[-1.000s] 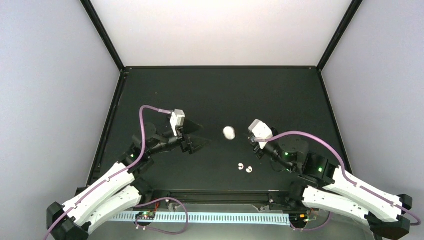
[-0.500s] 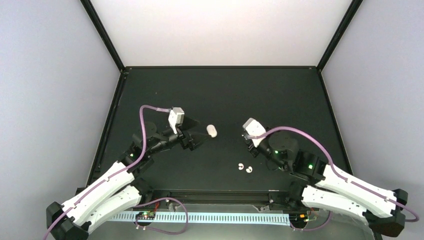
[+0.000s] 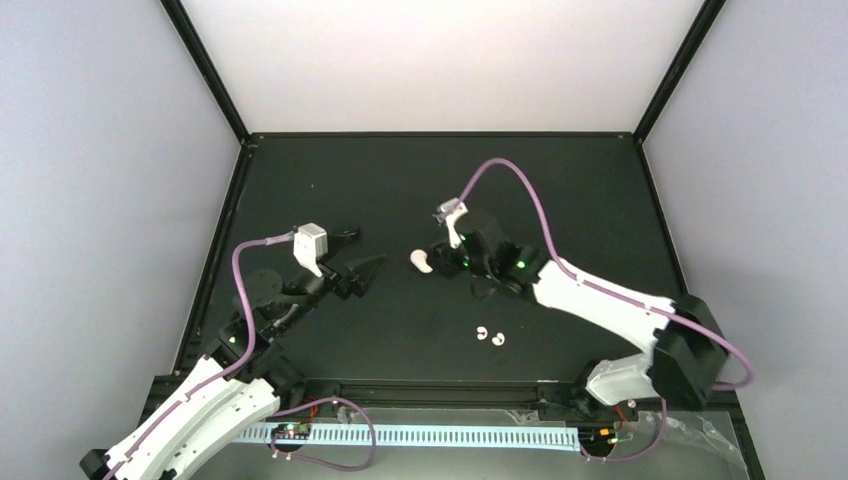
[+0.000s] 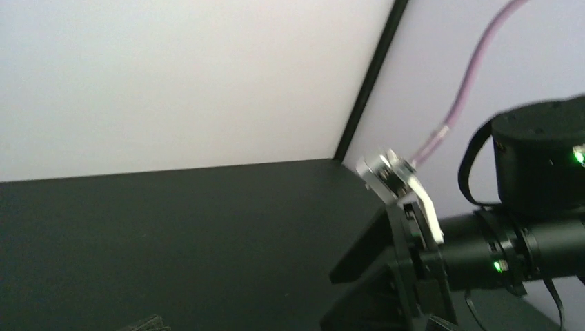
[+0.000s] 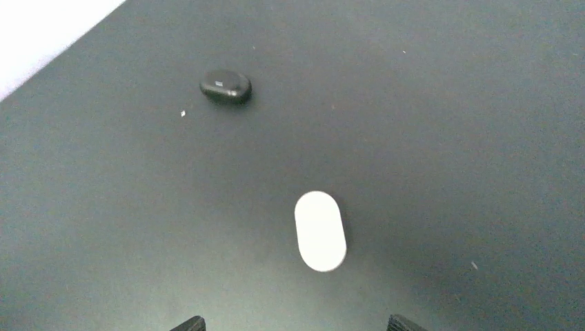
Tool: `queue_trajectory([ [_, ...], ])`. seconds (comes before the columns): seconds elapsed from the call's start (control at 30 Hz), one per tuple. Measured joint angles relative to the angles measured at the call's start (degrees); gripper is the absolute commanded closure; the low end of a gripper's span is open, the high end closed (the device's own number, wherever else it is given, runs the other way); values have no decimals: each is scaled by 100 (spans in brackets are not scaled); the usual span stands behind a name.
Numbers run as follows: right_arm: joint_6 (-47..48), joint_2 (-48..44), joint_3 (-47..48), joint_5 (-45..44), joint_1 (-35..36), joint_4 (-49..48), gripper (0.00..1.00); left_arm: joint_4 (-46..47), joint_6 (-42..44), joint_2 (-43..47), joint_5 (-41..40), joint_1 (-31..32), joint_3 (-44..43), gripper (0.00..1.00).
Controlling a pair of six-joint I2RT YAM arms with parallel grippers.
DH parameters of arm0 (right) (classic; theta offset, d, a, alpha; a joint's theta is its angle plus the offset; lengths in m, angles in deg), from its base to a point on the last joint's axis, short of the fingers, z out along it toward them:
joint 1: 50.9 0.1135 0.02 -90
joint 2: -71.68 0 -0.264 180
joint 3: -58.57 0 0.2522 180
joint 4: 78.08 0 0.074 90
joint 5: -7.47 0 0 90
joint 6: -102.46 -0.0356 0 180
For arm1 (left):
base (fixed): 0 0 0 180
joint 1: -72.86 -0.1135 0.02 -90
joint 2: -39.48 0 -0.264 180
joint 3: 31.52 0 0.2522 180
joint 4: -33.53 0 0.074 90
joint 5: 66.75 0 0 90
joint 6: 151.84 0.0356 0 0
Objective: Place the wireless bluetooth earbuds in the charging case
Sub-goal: Pick up the charging case at the center of the board.
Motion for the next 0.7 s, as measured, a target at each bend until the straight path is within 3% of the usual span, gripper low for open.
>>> queue_trajectory([
  [0.37,229,2889,1705,560,-350,90,20,-861,205,26,-584,0,-114,1],
  [0.7,914,3847,2590,597,-356,776,26,-964,201,-20,-529,0,-120,1],
])
